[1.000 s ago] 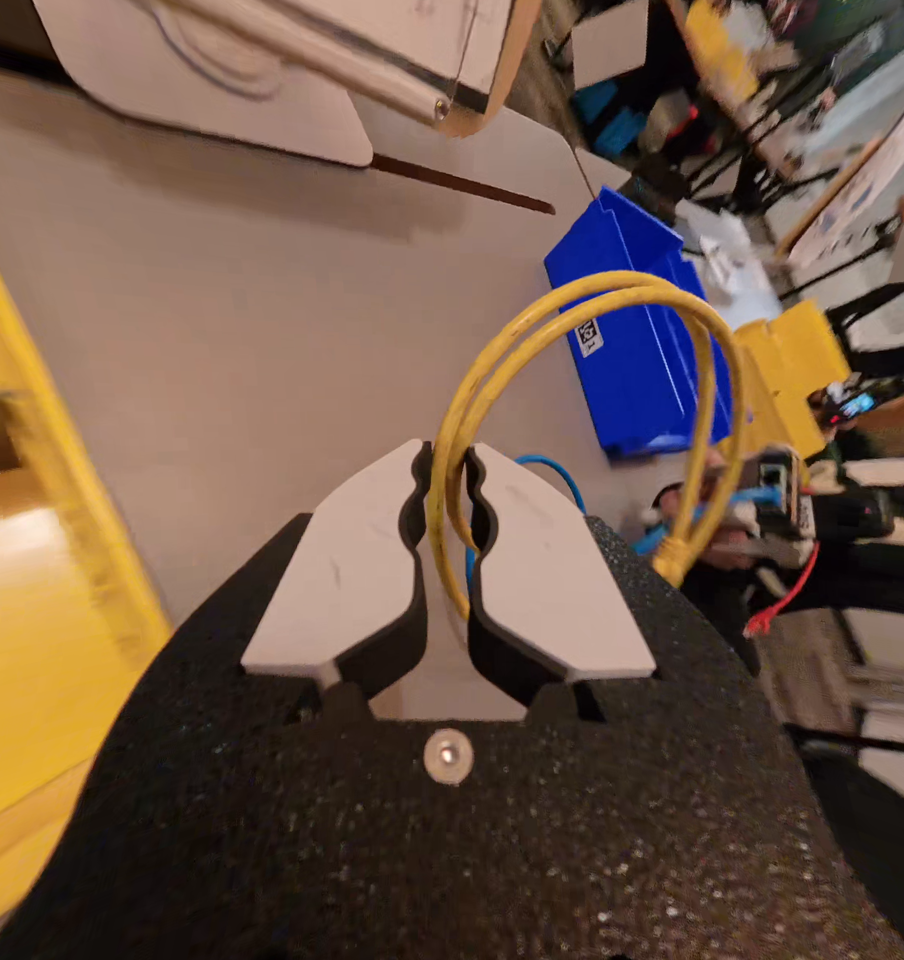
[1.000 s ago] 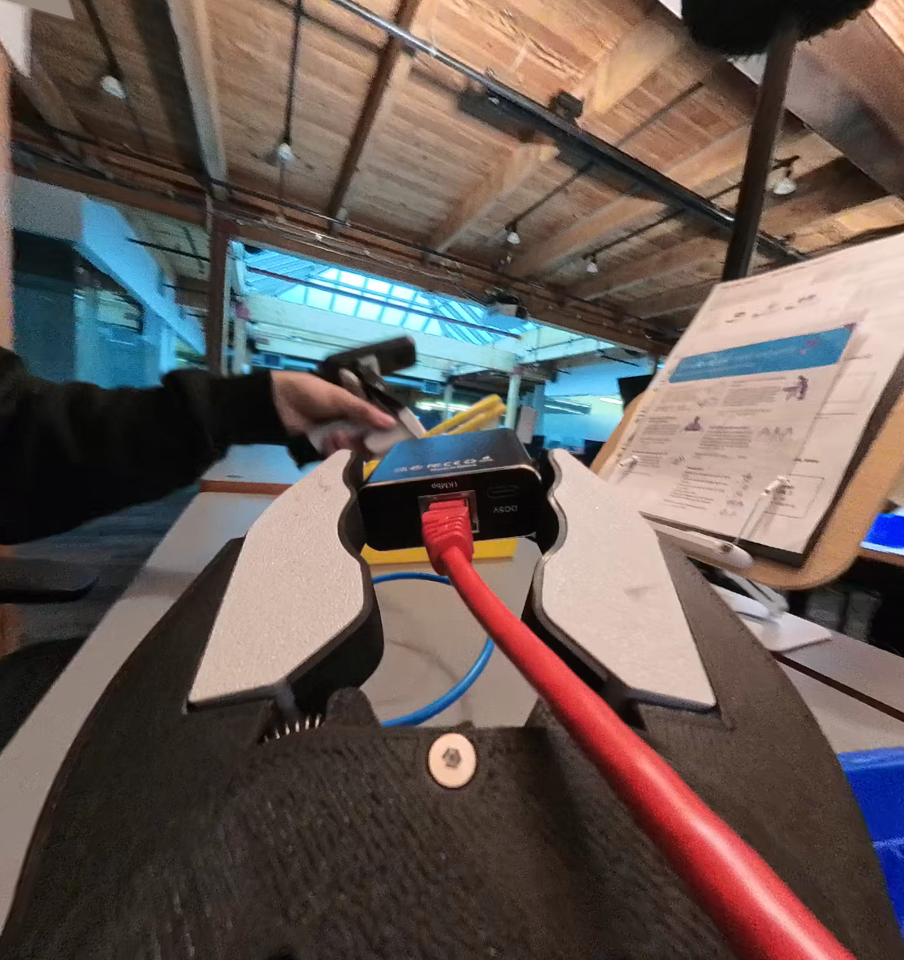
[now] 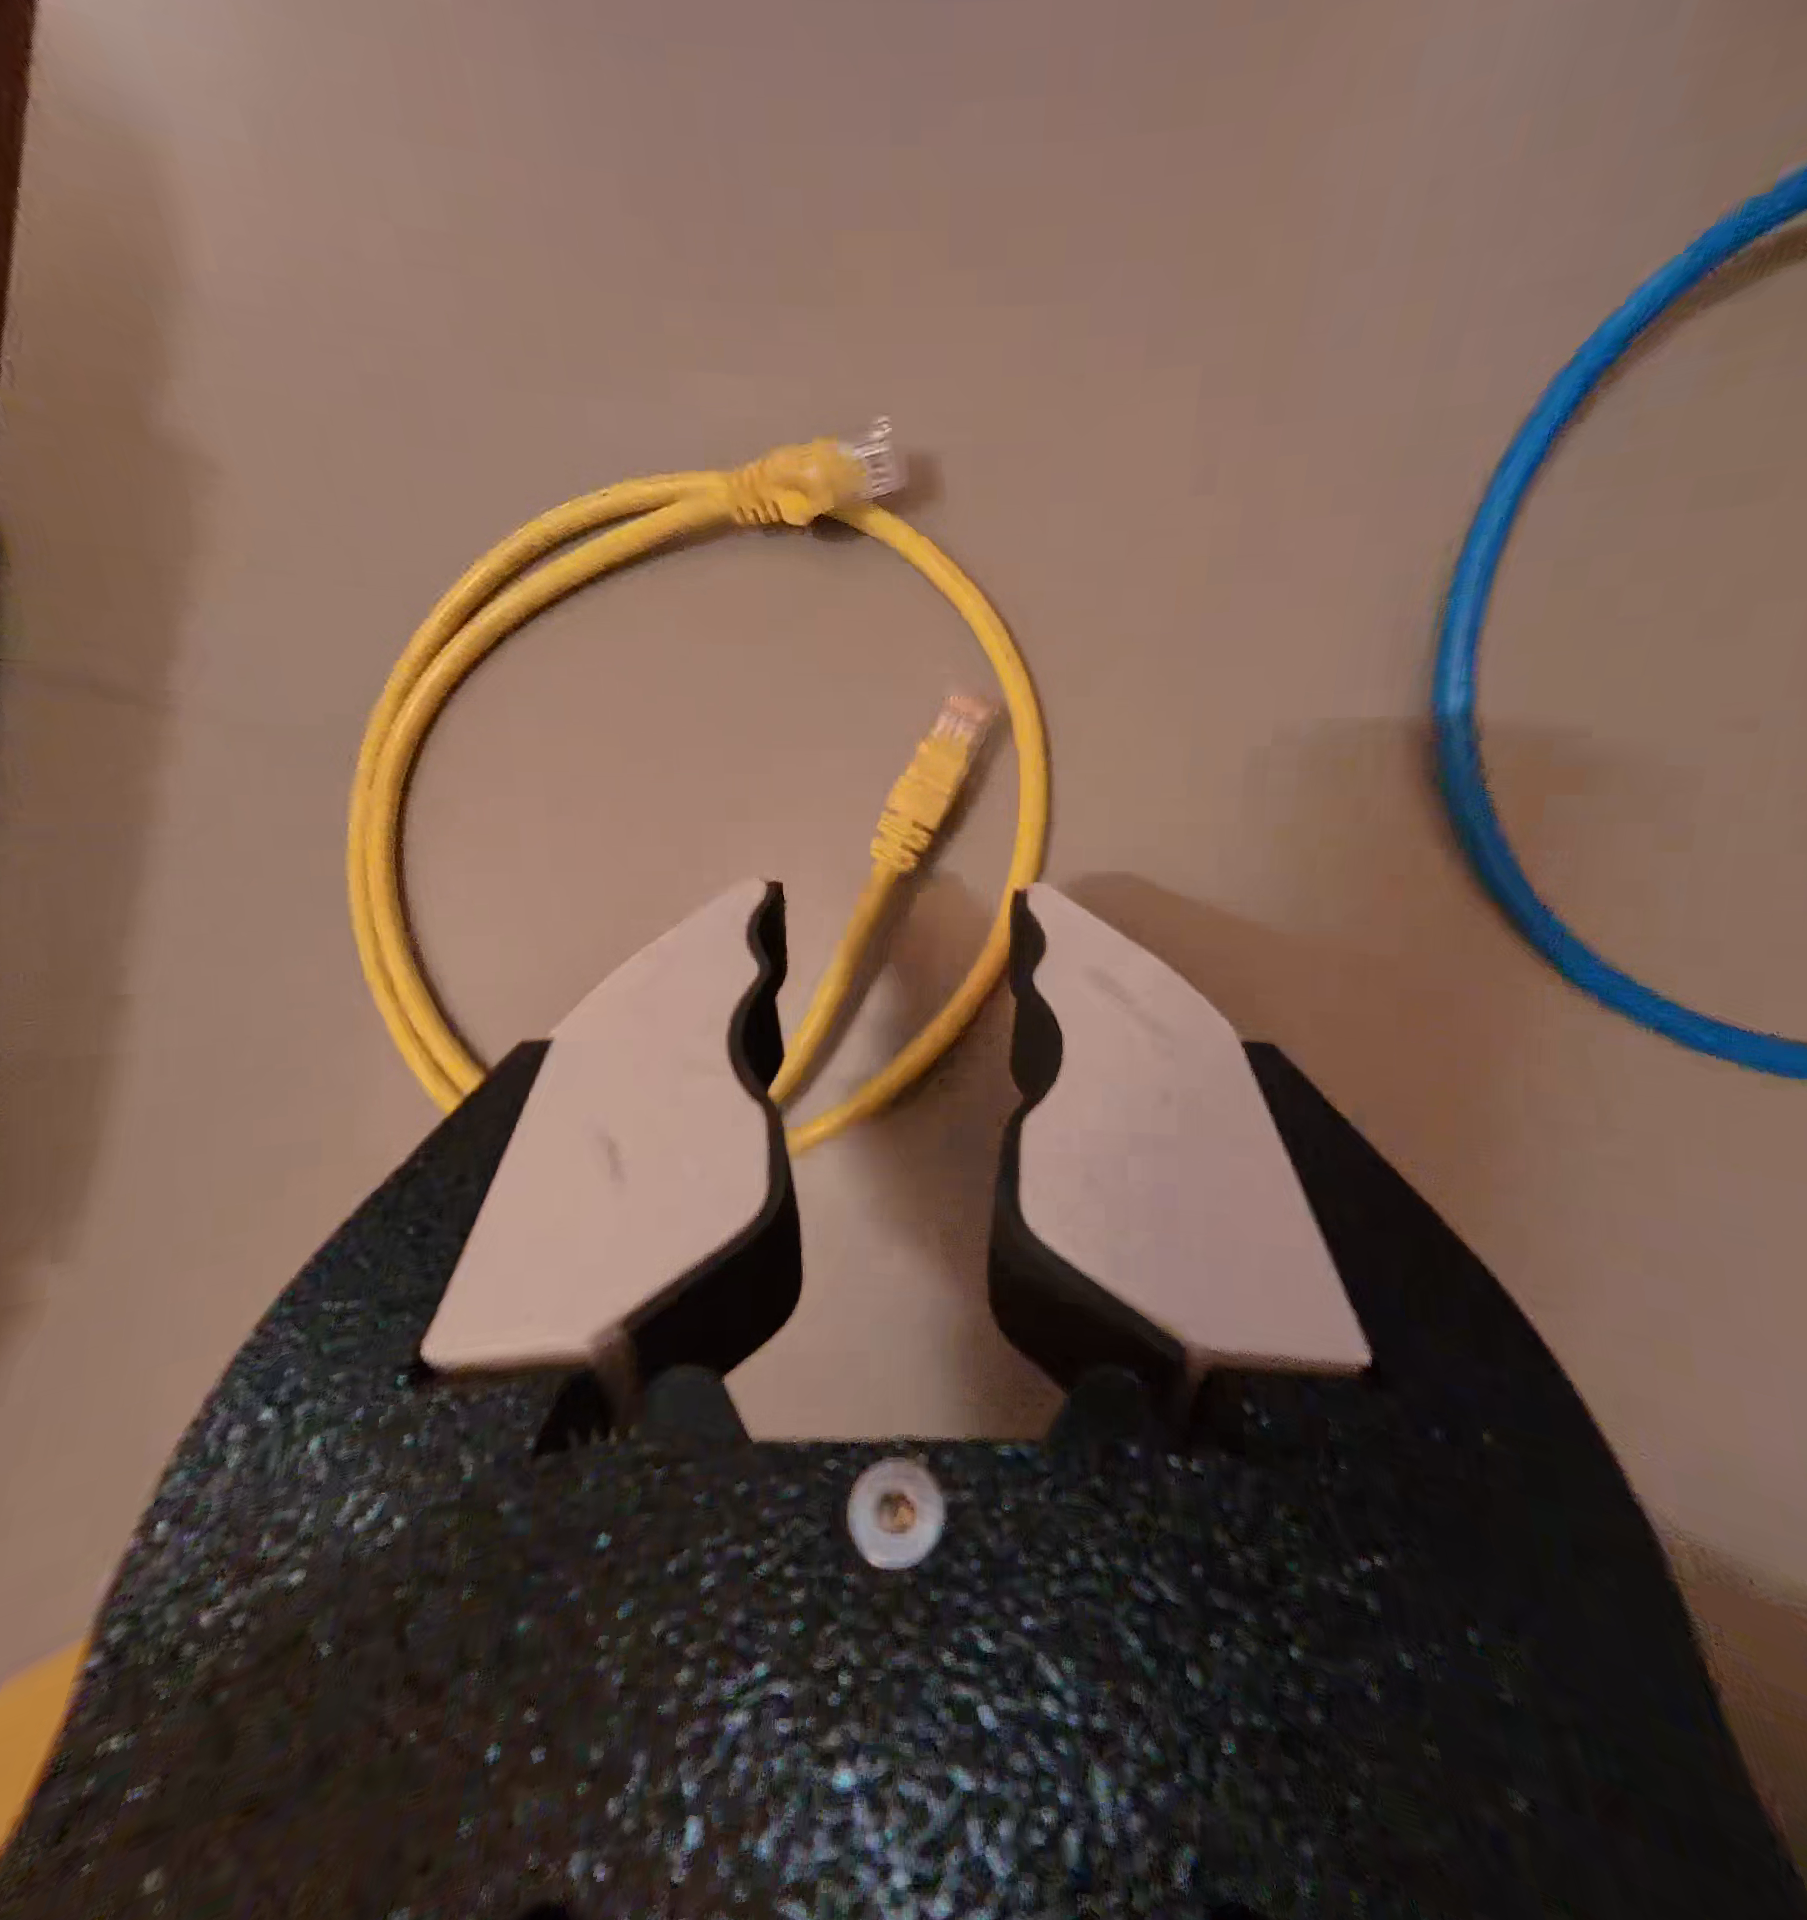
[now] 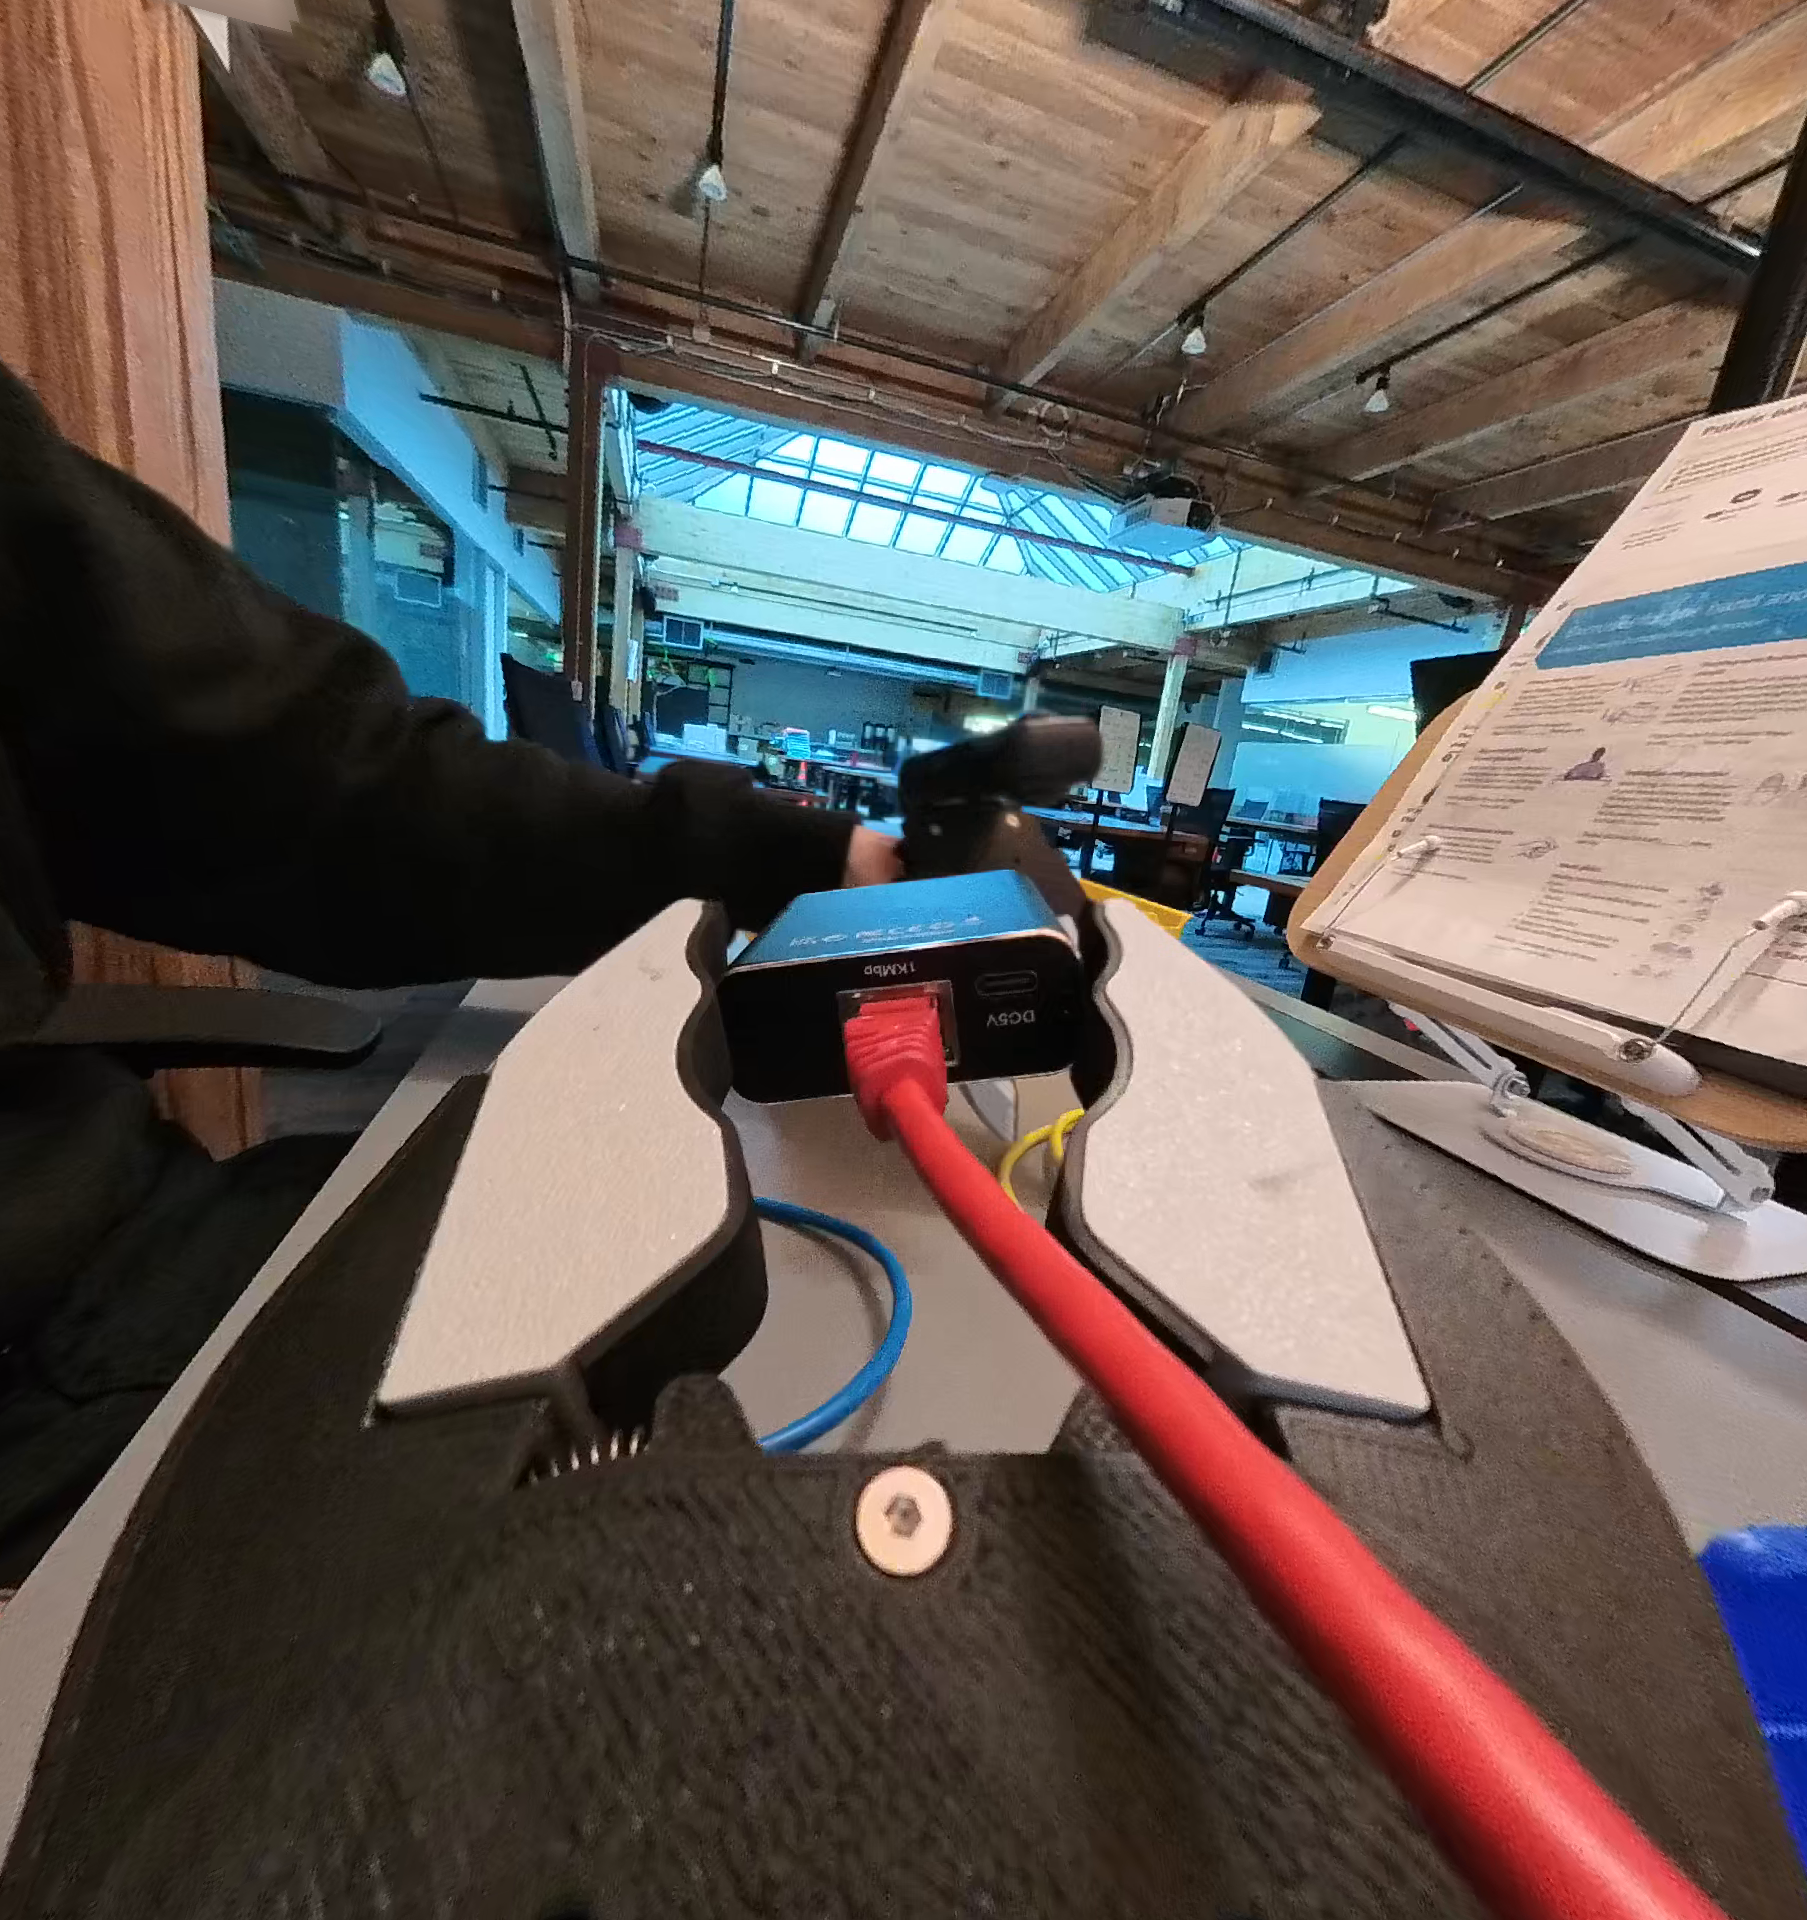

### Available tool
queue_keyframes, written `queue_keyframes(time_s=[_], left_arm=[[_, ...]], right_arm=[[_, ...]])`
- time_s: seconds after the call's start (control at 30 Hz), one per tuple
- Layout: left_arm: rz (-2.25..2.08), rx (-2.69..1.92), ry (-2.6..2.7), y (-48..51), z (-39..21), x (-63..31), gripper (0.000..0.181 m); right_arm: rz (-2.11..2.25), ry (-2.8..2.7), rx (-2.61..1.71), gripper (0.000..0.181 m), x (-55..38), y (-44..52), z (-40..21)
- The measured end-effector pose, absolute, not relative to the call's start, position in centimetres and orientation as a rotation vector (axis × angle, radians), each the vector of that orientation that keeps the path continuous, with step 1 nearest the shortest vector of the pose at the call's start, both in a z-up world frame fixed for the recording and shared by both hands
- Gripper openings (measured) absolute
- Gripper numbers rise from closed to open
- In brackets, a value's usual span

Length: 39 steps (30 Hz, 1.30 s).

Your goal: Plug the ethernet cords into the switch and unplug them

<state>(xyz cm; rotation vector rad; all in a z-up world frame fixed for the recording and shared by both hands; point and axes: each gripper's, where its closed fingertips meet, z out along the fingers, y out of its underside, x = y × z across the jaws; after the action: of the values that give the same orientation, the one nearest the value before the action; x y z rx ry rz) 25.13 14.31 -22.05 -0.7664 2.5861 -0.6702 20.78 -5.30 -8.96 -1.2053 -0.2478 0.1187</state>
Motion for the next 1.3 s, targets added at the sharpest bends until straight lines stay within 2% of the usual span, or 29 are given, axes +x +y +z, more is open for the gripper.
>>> queue_keyframes(time_s=[0.2,0.33,0.4,0.47,0.57,0.7,0.83,0.97,1.13,1.27,1.3], left_arm=[[-0.647,-0.692,2.72,14.2,-24.9,26.5,0.038],[-0.688,-0.737,2.774,13.8,-25.1,26.2,0.022],[-0.622,-0.707,2.743,14.0,-24.8,26.4,0.025],[-0.62,-0.731,2.694,13.7,-23.6,26.7,0.036],[-1.019,-0.874,2.483,10.4,-18.3,28.0,0.052],[-1.767,-0.899,2.369,4.9,-11.0,26.2,0.051],[-1.967,-0.964,2.576,2.9,-10.3,23.9,0.052],[-2.168,-1.036,2.678,2.2,-10.6,22.5,0.042],[-2.811,-1.094,2.411,4.2,-8.4,23.3,0.04],[-2.891,-1.139,2.384,4.0,-9.0,23.6,0.041],[-2.847,-1.112,2.457,3.3,-9.3,23.1,0.048]], right_arm=[[0.12,-0.235,-1.195,0.066,21.0,-5.4,-8.8],[0.125,-0.22,-1.194,0.066,21.3,-5.2,-8.7],[0.132,-0.217,-1.176,0.066,21.3,-5.2,-8.4],[0.133,-0.21,-1.168,0.066,21.4,-5.1,-8.3],[0.12,-0.198,-1.147,0.066,21.5,-4.8,-7.9],[0.097,-0.172,-1.126,0.065,21.5,-3.6,-7.5],[0.111,-0.136,-1.125,0.065,21.2,-1.8,-7.6],[0.103,-0.147,-1.133,0.065,20.8,-0.8,-7.7],[0.07,-0.165,-1.15,0.065,20.6,-0.3,-8.0],[0.003,-0.183,-1.197,0.065,20.6,0.3,-8.7],[-0.007,-0.192,-1.217,0.065,20.5,0.6,-9.0]])
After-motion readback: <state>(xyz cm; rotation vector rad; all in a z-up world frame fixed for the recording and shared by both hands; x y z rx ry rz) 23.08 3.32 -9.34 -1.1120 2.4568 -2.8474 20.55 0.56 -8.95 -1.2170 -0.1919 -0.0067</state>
